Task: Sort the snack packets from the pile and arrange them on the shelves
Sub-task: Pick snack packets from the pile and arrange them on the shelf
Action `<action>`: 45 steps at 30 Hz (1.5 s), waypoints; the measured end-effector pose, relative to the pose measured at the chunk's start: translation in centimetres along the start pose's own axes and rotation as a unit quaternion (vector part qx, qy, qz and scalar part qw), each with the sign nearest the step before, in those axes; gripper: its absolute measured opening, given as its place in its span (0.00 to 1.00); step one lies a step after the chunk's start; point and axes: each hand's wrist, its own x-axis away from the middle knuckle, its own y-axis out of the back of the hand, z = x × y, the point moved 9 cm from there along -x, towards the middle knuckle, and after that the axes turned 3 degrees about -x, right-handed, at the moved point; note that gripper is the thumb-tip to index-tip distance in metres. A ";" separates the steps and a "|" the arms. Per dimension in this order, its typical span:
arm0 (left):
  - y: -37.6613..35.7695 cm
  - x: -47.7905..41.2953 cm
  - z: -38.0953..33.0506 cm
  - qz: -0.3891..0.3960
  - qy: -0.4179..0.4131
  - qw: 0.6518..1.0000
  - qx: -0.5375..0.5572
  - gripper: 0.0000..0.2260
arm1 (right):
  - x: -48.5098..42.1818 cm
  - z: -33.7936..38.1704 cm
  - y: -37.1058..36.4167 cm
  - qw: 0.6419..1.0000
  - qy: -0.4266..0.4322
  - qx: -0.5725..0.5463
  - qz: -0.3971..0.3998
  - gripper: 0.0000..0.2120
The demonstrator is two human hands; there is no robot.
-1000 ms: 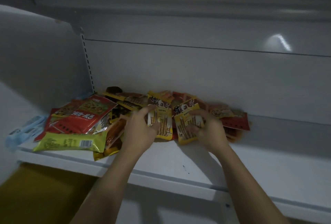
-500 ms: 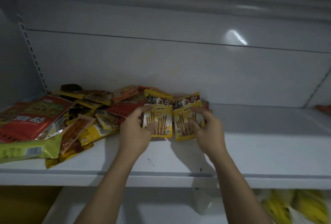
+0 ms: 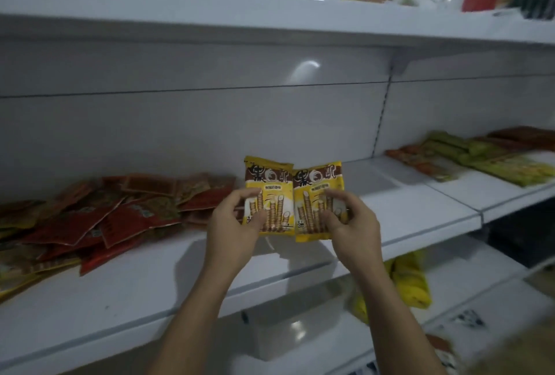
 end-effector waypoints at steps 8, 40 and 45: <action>-15.4 2.1 -4.3 0.096 -0.012 0.993 0.064 0.14 | -0.1 -3.6 15.9 0.990 -0.022 0.035 -0.134 0.13; -38.4 -7.7 -6.4 0.221 -0.012 0.975 0.036 0.10 | -14.1 -11.4 29.4 0.973 -0.076 0.133 -0.173 0.12; -37.6 -12.8 -2.3 0.183 0.050 0.982 -0.018 0.11 | -20.5 -13.3 25.1 0.980 -0.056 0.162 -0.105 0.13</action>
